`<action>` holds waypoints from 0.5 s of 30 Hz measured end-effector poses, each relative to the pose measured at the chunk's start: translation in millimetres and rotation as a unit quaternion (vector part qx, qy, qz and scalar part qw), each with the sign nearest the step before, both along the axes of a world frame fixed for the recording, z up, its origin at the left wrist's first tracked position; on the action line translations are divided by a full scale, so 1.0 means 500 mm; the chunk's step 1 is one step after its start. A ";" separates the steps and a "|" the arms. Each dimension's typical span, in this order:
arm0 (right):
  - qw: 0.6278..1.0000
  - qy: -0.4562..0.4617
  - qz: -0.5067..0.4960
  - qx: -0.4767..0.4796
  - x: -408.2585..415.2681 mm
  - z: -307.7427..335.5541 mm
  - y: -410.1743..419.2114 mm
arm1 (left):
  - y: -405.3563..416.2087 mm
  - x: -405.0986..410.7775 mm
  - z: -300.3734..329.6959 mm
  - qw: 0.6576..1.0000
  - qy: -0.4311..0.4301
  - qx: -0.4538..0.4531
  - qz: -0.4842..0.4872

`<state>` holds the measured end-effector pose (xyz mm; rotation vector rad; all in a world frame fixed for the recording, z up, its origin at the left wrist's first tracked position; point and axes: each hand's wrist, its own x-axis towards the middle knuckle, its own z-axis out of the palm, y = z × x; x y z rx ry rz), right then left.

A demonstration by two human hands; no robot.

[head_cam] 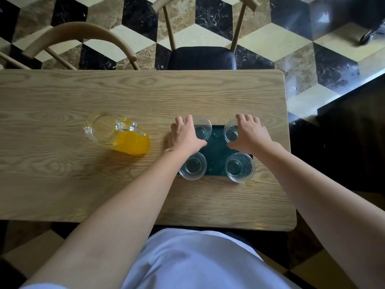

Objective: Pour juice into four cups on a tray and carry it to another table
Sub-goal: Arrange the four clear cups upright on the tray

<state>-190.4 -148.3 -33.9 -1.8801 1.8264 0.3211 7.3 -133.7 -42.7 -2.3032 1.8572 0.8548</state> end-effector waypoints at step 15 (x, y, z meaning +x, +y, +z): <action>0.972 -0.159 -0.101 -0.138 -0.012 0.007 0.040 | 0.033 0.010 0.013 0.997 0.032 -0.068 0.013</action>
